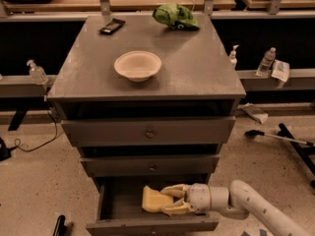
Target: Place sponge into bottom drawer
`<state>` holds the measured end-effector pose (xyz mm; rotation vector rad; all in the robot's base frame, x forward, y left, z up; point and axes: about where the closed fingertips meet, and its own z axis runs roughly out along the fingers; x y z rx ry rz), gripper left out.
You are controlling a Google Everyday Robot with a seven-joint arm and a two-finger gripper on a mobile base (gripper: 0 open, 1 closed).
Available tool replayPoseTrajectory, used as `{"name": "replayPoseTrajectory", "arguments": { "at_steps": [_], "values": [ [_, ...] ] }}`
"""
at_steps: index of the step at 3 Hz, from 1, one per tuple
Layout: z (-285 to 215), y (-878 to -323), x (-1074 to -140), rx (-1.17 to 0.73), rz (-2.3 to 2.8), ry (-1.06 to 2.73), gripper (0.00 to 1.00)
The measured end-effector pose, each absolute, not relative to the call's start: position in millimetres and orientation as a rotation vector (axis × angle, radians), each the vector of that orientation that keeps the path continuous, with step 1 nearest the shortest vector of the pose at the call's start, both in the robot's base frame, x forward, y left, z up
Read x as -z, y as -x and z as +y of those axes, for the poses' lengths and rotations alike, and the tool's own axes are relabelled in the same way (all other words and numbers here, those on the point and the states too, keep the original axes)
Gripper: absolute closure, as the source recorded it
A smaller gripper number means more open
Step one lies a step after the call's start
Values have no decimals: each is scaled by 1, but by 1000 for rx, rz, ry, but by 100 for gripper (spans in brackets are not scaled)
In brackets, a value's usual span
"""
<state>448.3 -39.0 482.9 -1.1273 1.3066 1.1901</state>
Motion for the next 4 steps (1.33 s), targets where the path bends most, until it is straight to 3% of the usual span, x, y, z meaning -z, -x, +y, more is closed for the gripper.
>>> {"name": "replayPoseTrajectory", "arguments": {
  "at_steps": [2, 4],
  "values": [
    [-40, -458, -462, -1138, 1308, 1117, 100],
    [-42, -523, -307, -972, 1554, 1220, 100]
  ]
}}
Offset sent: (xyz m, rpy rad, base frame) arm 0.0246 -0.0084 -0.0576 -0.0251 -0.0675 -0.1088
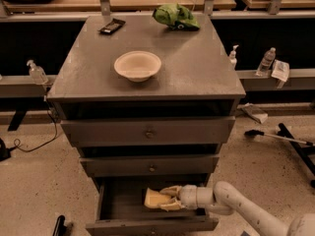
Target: Place sponge into bottom drawer
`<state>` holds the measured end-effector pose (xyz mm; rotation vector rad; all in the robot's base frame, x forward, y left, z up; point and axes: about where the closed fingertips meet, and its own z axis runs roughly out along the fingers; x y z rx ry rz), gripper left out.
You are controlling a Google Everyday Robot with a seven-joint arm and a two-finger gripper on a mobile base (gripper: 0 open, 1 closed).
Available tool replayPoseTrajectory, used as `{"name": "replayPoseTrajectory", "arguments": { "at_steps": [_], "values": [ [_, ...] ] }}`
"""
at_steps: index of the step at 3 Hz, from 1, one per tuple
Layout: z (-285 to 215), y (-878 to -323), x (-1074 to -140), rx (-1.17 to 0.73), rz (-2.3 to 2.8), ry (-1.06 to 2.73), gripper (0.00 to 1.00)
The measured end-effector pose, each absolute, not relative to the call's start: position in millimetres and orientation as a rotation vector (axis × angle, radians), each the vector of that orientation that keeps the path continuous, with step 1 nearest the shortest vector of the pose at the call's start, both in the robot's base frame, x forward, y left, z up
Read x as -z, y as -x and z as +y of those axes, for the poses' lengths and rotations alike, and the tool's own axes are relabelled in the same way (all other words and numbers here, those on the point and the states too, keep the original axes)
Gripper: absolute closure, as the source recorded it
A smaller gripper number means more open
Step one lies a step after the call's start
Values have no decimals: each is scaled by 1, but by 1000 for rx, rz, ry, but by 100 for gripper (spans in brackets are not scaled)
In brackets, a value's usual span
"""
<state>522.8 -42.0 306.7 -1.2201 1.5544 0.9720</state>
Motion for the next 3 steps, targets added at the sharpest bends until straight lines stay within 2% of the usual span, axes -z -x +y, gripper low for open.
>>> {"name": "replayPoseTrajectory", "arguments": {
  "at_steps": [2, 3],
  "values": [
    [-33, -545, -260, -855, 1694, 1220, 100],
    [-47, -552, -240, -760, 1801, 1120, 100]
  ]
}}
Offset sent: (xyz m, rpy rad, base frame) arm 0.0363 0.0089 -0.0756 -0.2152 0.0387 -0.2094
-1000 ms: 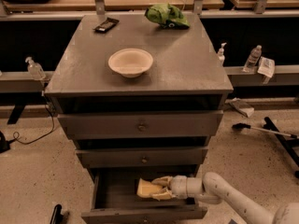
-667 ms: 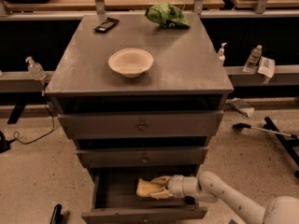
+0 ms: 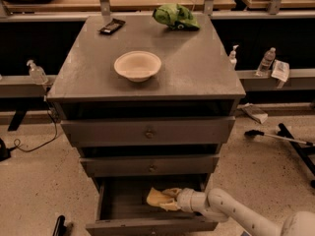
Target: Place sponge into bottom drawer
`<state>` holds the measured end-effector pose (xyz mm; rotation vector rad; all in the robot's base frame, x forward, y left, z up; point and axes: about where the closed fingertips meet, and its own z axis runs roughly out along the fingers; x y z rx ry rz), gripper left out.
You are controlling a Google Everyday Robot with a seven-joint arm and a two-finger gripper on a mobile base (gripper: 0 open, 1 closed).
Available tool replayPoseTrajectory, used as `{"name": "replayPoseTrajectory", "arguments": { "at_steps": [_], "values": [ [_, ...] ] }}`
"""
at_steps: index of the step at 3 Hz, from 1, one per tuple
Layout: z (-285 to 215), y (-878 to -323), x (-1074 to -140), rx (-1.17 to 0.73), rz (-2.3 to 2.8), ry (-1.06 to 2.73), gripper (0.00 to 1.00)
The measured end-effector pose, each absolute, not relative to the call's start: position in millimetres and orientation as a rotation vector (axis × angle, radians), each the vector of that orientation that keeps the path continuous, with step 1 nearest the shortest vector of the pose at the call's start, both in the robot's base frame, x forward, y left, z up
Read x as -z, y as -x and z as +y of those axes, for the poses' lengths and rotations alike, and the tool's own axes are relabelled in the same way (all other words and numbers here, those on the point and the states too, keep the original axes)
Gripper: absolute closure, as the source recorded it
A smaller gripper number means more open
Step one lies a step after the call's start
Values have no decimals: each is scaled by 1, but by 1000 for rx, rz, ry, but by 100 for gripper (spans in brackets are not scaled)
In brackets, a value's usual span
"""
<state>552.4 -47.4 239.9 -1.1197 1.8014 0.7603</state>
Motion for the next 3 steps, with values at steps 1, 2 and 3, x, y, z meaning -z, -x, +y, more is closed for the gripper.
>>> {"name": "replayPoseTrajectory", "arguments": {
  "at_steps": [1, 2, 3],
  "values": [
    [-70, -566, -222, -649, 1891, 1017, 98],
    [-78, -573, -215, -587, 1924, 978, 76],
    [-81, -571, -214, -516, 1936, 945, 54]
  ]
}}
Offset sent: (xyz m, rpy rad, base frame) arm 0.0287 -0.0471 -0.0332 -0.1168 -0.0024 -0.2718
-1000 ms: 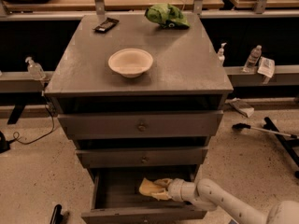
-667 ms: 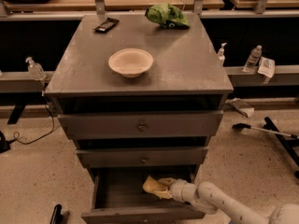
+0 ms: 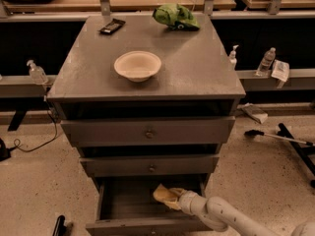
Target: Place sponge into bottom drawer
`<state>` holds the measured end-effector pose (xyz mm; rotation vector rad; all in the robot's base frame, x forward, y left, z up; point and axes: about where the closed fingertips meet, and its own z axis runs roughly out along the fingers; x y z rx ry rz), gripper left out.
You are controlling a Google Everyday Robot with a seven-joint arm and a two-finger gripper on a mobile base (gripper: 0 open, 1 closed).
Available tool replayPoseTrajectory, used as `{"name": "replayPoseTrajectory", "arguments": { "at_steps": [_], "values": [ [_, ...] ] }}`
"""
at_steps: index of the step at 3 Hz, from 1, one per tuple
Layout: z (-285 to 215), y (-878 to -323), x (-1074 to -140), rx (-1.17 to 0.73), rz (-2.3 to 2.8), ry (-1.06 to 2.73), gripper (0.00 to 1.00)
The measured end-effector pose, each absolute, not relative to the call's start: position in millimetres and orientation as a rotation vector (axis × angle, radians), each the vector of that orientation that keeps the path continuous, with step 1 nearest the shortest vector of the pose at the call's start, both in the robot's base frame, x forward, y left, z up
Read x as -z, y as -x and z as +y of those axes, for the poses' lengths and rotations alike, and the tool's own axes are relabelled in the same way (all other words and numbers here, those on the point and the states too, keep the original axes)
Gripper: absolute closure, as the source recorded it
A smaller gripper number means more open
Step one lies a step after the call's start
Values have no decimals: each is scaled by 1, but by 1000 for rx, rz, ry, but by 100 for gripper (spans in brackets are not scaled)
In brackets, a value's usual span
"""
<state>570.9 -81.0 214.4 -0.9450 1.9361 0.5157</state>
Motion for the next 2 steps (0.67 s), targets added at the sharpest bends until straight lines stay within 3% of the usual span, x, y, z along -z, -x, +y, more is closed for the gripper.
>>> {"name": "replayPoseTrajectory", "arguments": {
  "at_steps": [2],
  "values": [
    [-79, -570, -213, -480, 1925, 923, 7]
  ]
}}
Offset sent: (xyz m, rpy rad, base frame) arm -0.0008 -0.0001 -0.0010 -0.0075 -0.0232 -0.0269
